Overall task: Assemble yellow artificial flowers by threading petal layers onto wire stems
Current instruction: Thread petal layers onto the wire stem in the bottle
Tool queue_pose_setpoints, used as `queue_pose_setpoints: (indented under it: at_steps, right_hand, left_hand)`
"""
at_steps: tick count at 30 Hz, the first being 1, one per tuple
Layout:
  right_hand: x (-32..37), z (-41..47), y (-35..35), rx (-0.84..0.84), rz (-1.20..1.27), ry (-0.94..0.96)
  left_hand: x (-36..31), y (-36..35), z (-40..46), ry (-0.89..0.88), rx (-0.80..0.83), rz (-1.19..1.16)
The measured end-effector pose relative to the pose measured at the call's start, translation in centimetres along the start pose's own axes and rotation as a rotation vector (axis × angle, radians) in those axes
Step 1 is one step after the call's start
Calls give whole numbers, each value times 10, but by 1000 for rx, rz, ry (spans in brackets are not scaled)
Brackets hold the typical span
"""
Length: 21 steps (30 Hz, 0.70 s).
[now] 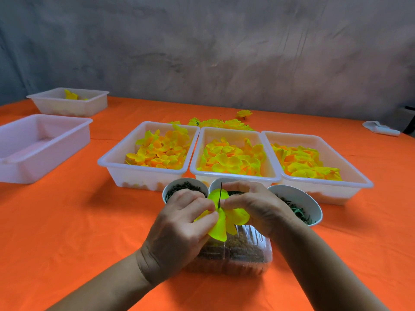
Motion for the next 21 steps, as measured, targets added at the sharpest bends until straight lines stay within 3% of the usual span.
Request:
queue_pose_setpoints:
  at_steps: [7,11,15,21]
  right_hand:
    - [-2,-1,-3,-24,68,20]
    - [-2,-4,-4,-41,72,16]
    - [-3,-5,-5,-43,83,11]
    - [-7,-5,-3,-5,156,-15]
  left_hand:
    - [2,-1,2,-69,18,26]
    - [4,3,1,-8,87,-99]
    - [9,5,1,199,94,-365]
    - [5,-5,12,736,5,-693]
Point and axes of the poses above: each hand's wrist, its own z-axis towards the middle knuckle, its own y-axis out of the back of the hand, x = y × z, the point moved 1 cm from there along z, towards the middle knuckle, and after that the axes turned 3 degrees about z, right-handed, at the moved point
